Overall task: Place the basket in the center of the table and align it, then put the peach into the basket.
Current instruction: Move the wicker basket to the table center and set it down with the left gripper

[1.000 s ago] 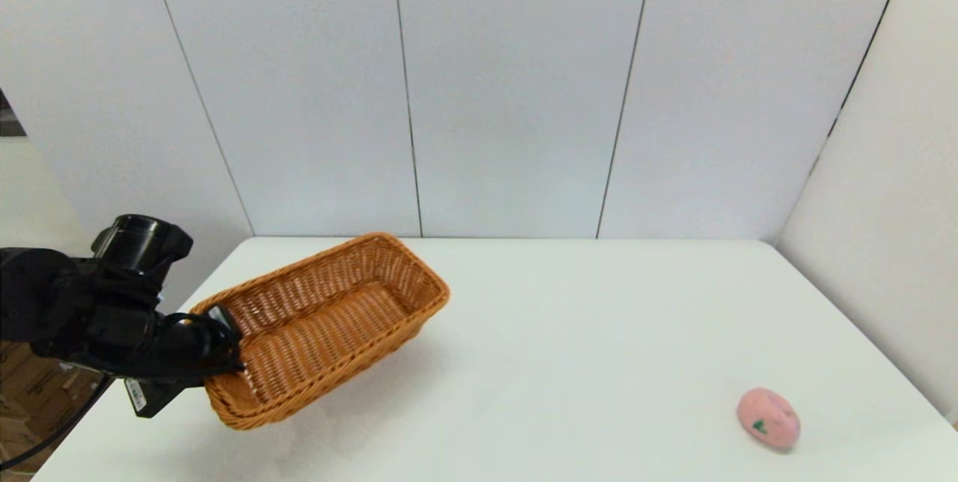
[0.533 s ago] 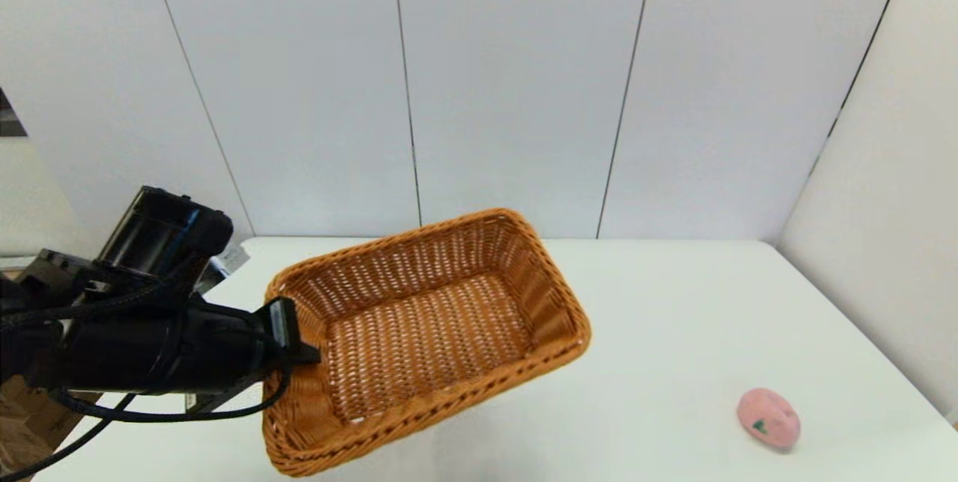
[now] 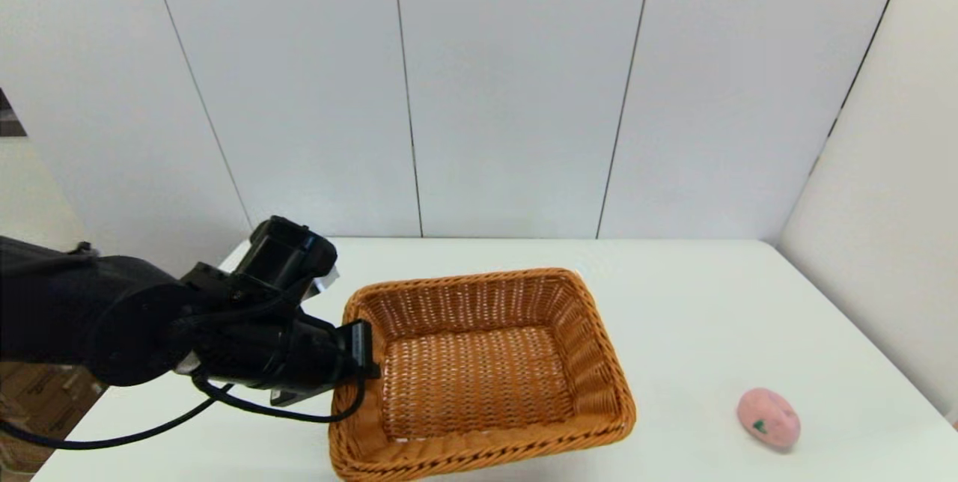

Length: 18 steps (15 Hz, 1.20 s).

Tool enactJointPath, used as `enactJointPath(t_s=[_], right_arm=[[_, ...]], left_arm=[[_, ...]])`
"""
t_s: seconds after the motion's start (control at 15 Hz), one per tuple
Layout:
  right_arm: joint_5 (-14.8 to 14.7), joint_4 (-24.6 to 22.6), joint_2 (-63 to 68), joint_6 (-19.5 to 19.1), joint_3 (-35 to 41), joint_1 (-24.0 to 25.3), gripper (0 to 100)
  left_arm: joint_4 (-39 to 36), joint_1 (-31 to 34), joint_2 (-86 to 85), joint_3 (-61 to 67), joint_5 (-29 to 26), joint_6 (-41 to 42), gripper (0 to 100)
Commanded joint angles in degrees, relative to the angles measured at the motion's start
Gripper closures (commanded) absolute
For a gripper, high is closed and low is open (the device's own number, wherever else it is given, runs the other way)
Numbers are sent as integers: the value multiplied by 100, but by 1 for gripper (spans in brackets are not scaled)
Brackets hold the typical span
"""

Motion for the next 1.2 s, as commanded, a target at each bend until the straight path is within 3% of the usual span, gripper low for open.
enactJointPath(t_s=[0.07, 0.47, 1.2], right_arm=[[0, 0, -1, 2, 5, 1, 0], [0, 0, -1, 2, -4, 1, 0], [0, 0, -1, 2, 5, 1, 0]], left_arm=[[-221, 19, 943, -383, -344, 363, 100], [-221, 107, 1699, -1077, -414, 390, 100], [-265, 151, 2050, -1156, -634, 521, 100]])
